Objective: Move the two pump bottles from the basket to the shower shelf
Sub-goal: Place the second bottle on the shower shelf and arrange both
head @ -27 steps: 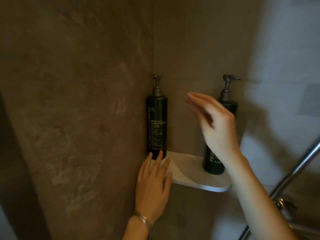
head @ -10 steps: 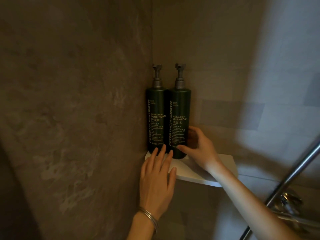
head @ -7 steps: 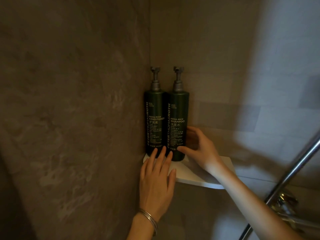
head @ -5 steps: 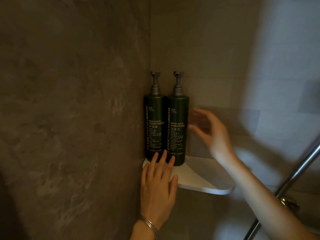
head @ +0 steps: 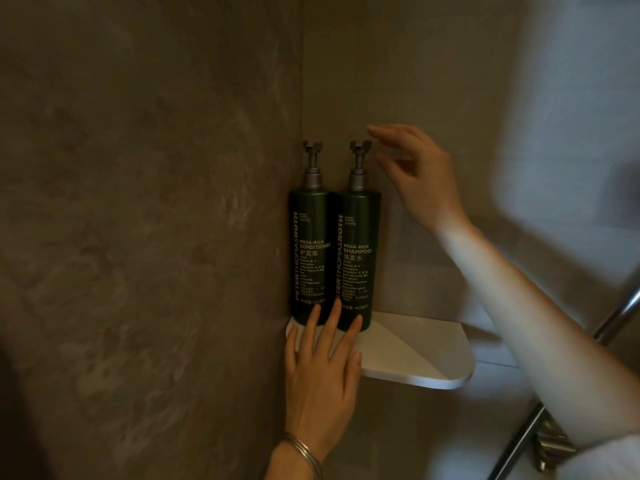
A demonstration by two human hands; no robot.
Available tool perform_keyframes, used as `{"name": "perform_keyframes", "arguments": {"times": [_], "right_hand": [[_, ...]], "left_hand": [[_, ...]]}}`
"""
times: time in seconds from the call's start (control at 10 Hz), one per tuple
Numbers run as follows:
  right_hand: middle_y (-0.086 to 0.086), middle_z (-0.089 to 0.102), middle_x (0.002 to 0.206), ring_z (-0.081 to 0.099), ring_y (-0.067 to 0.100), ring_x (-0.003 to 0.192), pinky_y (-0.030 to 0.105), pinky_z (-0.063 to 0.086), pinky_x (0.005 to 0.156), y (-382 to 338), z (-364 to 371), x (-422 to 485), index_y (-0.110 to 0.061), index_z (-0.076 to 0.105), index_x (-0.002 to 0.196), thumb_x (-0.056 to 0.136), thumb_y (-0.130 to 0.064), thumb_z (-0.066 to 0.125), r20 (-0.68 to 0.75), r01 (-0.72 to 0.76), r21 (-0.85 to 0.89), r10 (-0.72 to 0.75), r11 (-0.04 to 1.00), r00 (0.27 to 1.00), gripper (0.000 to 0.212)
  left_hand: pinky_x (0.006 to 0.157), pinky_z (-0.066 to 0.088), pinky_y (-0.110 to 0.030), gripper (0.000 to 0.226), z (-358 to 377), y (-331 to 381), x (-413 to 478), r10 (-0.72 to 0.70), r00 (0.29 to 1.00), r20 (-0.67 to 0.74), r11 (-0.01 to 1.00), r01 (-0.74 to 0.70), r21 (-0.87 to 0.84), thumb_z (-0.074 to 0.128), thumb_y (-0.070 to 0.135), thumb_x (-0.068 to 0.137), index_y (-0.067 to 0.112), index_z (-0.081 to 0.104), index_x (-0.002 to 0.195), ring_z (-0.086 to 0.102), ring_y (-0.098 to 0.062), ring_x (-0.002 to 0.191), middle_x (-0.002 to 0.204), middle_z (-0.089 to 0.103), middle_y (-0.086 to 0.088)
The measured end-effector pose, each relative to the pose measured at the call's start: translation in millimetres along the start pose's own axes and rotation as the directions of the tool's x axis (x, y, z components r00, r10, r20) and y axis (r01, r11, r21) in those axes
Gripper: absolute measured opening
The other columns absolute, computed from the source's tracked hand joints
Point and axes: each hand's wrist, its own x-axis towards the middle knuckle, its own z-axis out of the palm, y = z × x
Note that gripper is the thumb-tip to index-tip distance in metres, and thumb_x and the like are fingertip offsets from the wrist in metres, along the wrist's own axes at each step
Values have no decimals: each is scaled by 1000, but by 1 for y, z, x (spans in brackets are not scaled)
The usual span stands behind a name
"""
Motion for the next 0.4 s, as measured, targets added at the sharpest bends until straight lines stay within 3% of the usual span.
{"name": "perform_keyframes", "arguments": {"times": [0.3, 0.4], "right_hand": [[-1, 56, 114, 57, 8, 103, 27, 49, 88, -2, 3, -3, -20, 57, 119, 89, -13, 55, 74, -52, 34, 49, 998, 996, 32], [-2, 54, 115, 55, 8, 107, 20, 48, 87, -6, 1, -6, -18, 54, 123, 89, -15, 55, 74, -47, 17, 45, 999, 996, 34]], "left_hand": [[110, 10, -40, 48, 0, 1, 0, 1, 1000, -5, 1000, -1, 14, 12, 45, 101, 35, 40, 139, 22, -18, 139, 152, 28, 4], [110, 12, -41, 47, 1, 1, 1, -2, 999, -33, 1000, 2, -13, 13, 44, 100, 36, 39, 139, 22, -18, 139, 152, 28, 4]]}}
